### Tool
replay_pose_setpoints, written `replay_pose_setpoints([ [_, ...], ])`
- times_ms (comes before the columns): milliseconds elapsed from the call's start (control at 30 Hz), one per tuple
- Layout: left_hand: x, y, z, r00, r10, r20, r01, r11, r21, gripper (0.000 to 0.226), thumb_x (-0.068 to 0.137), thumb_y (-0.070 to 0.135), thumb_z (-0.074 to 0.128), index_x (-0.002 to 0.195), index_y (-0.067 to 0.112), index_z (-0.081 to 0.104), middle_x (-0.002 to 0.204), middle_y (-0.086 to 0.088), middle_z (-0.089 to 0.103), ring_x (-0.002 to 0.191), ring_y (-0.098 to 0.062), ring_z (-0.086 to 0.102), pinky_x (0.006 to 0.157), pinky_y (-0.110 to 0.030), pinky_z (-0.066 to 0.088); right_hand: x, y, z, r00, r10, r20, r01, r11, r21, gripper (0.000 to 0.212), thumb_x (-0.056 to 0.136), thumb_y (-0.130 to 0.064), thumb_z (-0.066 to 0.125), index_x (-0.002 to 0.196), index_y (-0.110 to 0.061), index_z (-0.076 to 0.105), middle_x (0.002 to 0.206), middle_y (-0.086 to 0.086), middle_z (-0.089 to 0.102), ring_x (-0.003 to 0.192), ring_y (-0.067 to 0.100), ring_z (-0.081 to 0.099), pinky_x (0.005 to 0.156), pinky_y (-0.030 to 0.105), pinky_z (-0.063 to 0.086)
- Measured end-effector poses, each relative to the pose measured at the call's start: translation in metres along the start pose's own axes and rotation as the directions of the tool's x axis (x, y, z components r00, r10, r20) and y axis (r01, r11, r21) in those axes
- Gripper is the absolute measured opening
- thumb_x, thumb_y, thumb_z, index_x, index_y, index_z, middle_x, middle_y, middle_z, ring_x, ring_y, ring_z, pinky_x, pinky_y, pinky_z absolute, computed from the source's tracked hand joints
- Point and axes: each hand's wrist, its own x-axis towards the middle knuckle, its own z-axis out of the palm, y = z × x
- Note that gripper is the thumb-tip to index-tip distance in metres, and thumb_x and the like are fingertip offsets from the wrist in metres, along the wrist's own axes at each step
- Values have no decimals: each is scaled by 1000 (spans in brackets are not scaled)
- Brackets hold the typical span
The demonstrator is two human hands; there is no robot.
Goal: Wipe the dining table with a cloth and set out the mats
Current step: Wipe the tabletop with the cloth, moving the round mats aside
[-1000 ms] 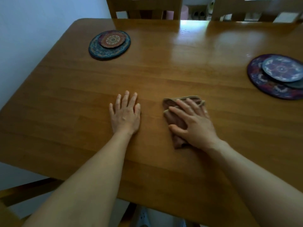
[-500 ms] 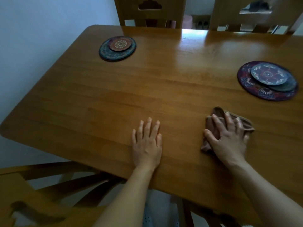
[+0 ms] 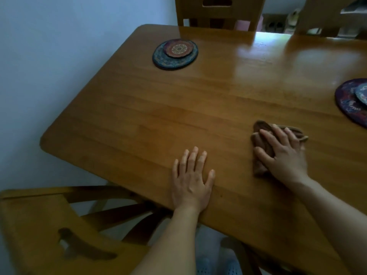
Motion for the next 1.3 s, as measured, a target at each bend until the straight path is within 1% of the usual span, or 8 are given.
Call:
replay_pose_setpoints([
  [133,1,0,2,999,-9,-53,7,999,-41,59,96,55,22,152,36,21,162,9,16,150,-15,7,121,-42,1,47,-59,15,995,91,-31,-91,996,-4,62,91,-65,34,148,-43,25,163,-6,9,147,26,3,116,54,7],
  [367,1,-2,6,995,-43,-95,34,995,-96,66,93,56,25,149,21,27,161,2,19,148,-15,12,121,-41,6,70,-155,37,932,-355,75,351,934,64,58,89,-65,38,144,-49,30,162,-15,10,149,19,-3,117,51,-3],
  [567,-3,-4,1,984,-80,-156,41,970,-239,69,92,58,24,148,17,31,158,-5,27,145,-21,24,121,-39,15,15,-114,29,827,-551,114,543,834,98,56,88,-67,35,143,-55,29,159,-24,11,148,8,-5,117,43,-6],
  [800,0,-2,3,993,-42,-109,31,994,-101,71,92,62,10,148,25,34,159,3,25,147,-15,12,120,-37,2,-30,-24,11,967,-245,72,239,967,84,61,84,-71,33,143,-56,22,160,-20,11,147,7,-7,120,46,-3],
  [900,1,-2,1,992,-41,-123,23,989,-148,73,90,65,13,147,25,36,158,3,28,147,-15,14,120,-37,5,-28,-43,18,996,-84,21,83,996,14,61,90,-66,33,147,-48,23,162,-12,9,149,17,-4,119,52,-1],
  [967,0,-2,-1,988,-64,-141,27,967,-251,74,89,66,17,147,25,36,156,3,32,145,-13,19,121,-37,12,-27,-71,23,994,-109,23,109,994,-11,61,91,-65,31,148,-47,20,163,-11,6,149,21,-4,118,54,-1],
  [1133,0,-4,-9,958,-224,-179,89,827,-555,75,84,66,29,144,22,40,147,-4,43,134,-19,36,109,-46,35,-49,-128,39,822,-550,145,533,834,144,60,90,-58,21,149,-50,15,162,-16,4,148,18,-12,116,48,-12],
  [1300,3,-4,-12,977,-180,-114,106,876,-470,70,86,64,25,144,28,40,154,2,35,141,-14,25,115,-43,26,-68,-90,37,662,-731,165,712,682,166,60,91,-55,37,148,-48,23,161,-19,7,148,13,-13,117,43,-13],
])
